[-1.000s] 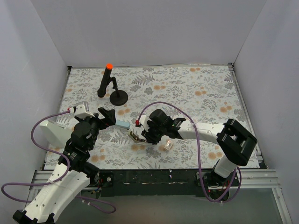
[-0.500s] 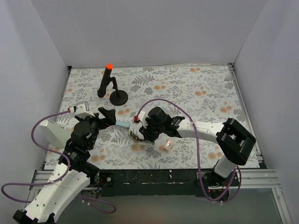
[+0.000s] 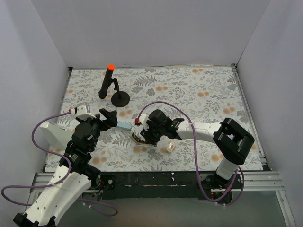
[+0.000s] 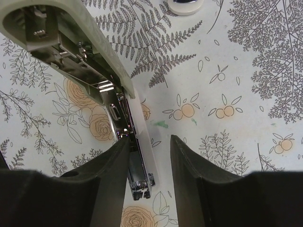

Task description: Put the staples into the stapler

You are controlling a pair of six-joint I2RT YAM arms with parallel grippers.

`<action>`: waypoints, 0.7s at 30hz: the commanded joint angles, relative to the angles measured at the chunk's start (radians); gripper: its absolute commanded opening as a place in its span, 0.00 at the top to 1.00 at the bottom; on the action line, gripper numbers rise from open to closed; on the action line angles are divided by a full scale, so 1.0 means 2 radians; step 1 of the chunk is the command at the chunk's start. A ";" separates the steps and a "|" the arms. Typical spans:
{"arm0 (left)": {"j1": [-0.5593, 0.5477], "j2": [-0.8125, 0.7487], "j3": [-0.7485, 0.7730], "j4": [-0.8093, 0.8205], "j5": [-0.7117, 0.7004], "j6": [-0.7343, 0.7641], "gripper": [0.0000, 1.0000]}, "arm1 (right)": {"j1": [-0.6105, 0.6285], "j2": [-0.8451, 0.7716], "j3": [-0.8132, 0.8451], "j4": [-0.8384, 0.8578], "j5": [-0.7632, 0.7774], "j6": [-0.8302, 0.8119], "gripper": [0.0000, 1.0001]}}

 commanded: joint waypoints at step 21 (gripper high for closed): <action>0.005 0.085 0.005 0.008 0.105 0.035 0.02 | -0.036 -0.164 -0.139 0.140 -0.048 -0.040 0.45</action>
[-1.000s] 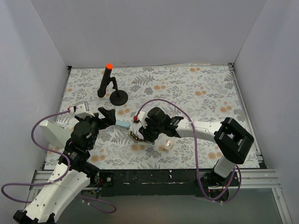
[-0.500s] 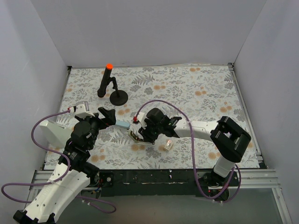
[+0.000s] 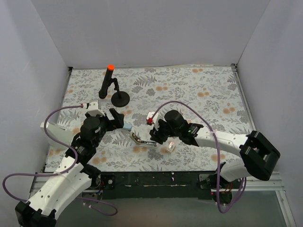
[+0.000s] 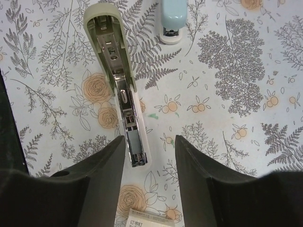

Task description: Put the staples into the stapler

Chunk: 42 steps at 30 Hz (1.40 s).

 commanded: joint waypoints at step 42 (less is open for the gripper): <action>-0.080 0.213 0.047 -0.038 0.119 -0.046 0.25 | -0.051 0.063 -0.209 0.392 -0.138 -0.003 0.54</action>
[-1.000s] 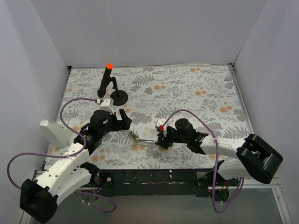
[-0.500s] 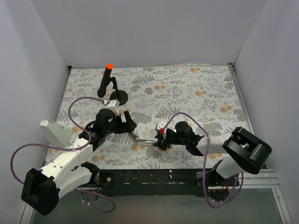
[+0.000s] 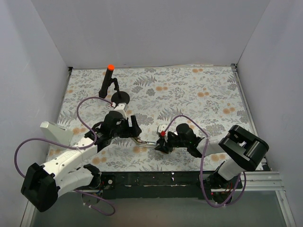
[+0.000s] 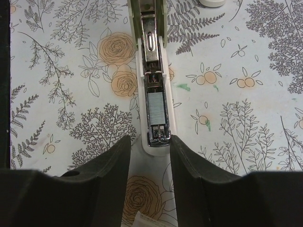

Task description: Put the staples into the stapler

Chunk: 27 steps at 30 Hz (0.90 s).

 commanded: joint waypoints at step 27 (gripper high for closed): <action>-0.085 0.026 0.042 -0.055 -0.107 -0.025 0.48 | -0.004 0.005 0.023 0.028 -0.024 -0.005 0.63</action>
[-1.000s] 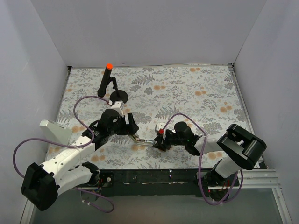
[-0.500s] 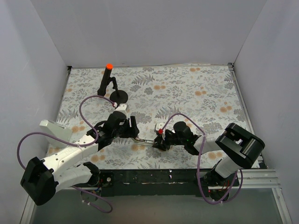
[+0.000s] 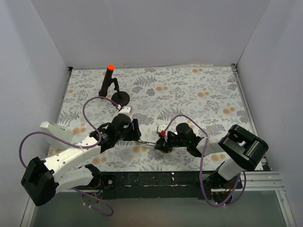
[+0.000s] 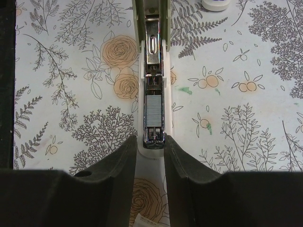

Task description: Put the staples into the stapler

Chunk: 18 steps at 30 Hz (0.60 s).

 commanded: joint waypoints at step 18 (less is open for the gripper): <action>-0.056 0.034 0.047 -0.025 -0.047 -0.022 0.74 | -0.001 0.004 0.022 0.030 -0.029 -0.001 0.76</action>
